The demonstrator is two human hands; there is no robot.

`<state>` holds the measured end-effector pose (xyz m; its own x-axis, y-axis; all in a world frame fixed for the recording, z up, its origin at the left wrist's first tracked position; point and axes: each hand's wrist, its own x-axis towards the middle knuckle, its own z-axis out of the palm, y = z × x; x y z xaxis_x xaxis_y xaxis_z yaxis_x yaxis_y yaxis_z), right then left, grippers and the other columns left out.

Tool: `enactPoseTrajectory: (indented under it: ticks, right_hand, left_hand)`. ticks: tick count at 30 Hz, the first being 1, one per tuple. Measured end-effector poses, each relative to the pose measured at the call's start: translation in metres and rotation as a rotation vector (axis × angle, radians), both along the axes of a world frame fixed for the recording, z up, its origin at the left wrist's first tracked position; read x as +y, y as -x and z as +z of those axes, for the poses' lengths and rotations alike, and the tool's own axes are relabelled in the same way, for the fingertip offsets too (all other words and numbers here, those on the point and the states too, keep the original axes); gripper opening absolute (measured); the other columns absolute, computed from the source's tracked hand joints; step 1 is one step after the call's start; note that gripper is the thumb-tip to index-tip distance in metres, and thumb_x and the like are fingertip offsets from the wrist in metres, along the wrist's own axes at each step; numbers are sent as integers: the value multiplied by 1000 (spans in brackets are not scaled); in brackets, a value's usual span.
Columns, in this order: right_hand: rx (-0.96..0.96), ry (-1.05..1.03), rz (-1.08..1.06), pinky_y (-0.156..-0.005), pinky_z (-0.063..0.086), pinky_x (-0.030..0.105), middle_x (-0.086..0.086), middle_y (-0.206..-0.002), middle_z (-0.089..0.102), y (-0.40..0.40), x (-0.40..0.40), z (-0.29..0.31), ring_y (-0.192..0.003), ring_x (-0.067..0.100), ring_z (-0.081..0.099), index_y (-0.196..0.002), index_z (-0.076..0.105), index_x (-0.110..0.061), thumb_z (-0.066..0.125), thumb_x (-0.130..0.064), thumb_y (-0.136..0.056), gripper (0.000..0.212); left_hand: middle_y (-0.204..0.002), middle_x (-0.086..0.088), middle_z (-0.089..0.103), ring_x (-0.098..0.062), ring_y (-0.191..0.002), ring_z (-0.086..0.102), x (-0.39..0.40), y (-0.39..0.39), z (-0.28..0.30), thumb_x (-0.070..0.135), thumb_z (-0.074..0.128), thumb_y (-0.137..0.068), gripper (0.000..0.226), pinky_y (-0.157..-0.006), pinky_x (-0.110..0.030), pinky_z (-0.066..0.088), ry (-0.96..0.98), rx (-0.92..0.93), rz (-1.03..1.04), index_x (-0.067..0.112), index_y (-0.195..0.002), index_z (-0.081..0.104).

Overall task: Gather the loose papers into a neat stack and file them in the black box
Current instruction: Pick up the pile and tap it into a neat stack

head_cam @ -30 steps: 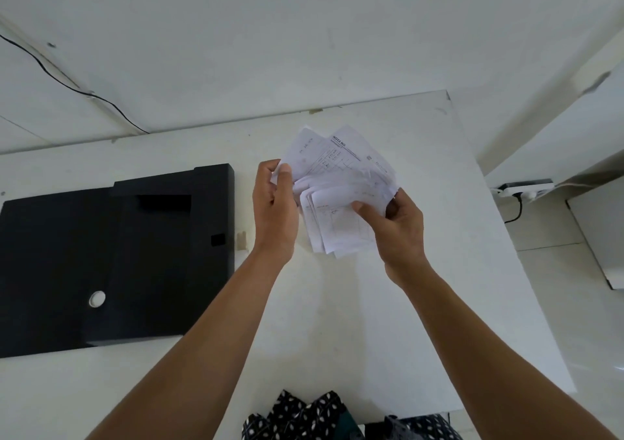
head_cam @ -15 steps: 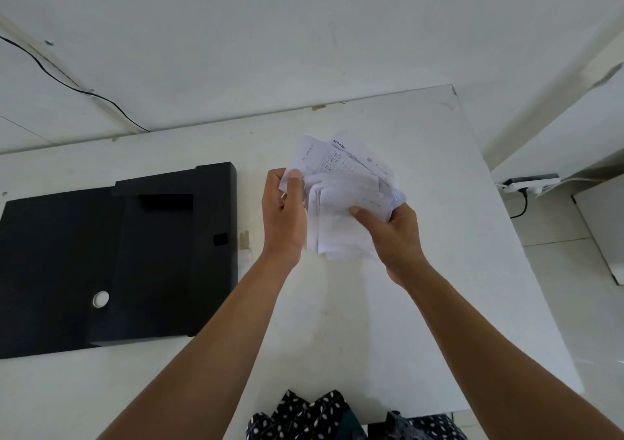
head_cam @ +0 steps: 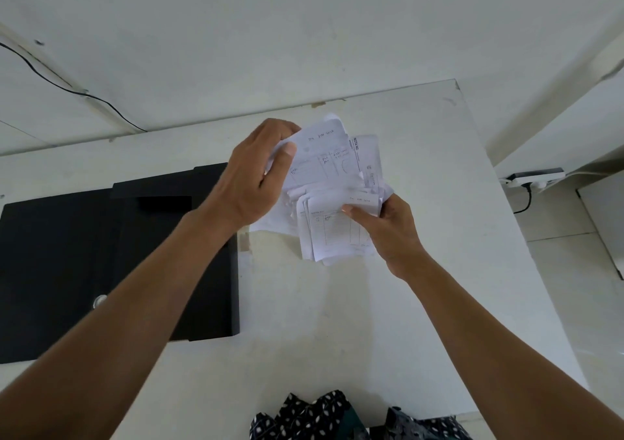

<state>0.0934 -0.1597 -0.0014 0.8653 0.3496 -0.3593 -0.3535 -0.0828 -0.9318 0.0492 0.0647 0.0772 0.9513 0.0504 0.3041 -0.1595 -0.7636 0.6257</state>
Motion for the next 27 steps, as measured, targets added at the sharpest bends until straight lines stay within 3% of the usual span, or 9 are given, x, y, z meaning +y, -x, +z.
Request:
enactPoseTrajectory:
  ticks: [4,7,9,13,18,20,22,25,27]
  right_hand:
    - [-27,21,-1,-82,56,35,6,-104,76,-1,4,1,-97,21,71,-109,72,-14,78,-15,-88,22]
    - [-30,-20,-33,-82,61,36,5,-104,77,0,7,3,-96,19,73,-112,71,-15,74,-11,-91,22]
    - [-22,-61,-66,-81,63,36,6,-106,77,0,7,7,-97,21,74,-114,71,-14,73,-10,-91,24]
    - [12,-102,-101,-80,62,39,10,-109,76,-2,8,8,-99,25,74,-118,69,-8,71,-7,-92,26]
    - [-50,-75,-97,-83,62,38,6,-116,73,-1,9,11,-105,23,72,-123,63,-16,71,-27,-90,35]
    - [-128,-59,-166,-77,59,29,3,-109,72,-6,7,18,-96,16,71,-118,62,-18,66,-32,-93,29]
    - [-249,-24,-182,-68,51,24,-3,-89,69,-11,5,27,-78,9,63,-104,66,-15,61,-23,-100,11]
    - [-404,67,-153,-69,46,28,-8,-76,62,-17,5,36,-71,10,55,-92,69,-16,59,-18,-101,14]
    - [-445,84,-135,-75,47,23,-6,-88,71,-19,3,41,-78,6,59,-104,73,-18,56,-21,-102,17]
  left_hand:
    - [-119,-4,61,-12,-102,59,-8,2,-15,22,44,-104,24,-84,-27,51,64,97,-45,9,-121,55]
    - [-146,-1,49,-13,-129,56,-24,12,-30,35,57,-98,61,-105,-34,50,529,152,166,27,-152,30]
    - [-151,0,48,-12,-137,51,-31,21,-41,33,62,-97,76,-112,-39,45,678,231,233,28,-159,18]
    - [-127,11,65,-11,-119,63,-44,26,-60,22,78,-87,57,-98,-45,57,570,365,249,27,-137,51]
    - [-107,13,74,-7,-99,71,-43,20,-65,20,84,-82,37,-89,-42,61,647,395,353,30,-113,66]
    - [-105,17,74,-5,-97,71,-42,19,-64,20,82,-84,32,-89,-39,60,616,394,359,31,-110,66]
    - [-105,18,74,-4,-99,70,-41,20,-63,21,82,-84,32,-90,-36,60,601,395,365,30,-110,66]
    - [-106,-5,74,-27,-100,70,-40,19,-64,38,83,-79,42,-87,-50,59,564,406,385,15,-110,66]
    - [-106,-20,71,-39,-97,68,-42,20,-66,52,79,-72,60,-83,-59,57,545,404,380,6,-108,65]
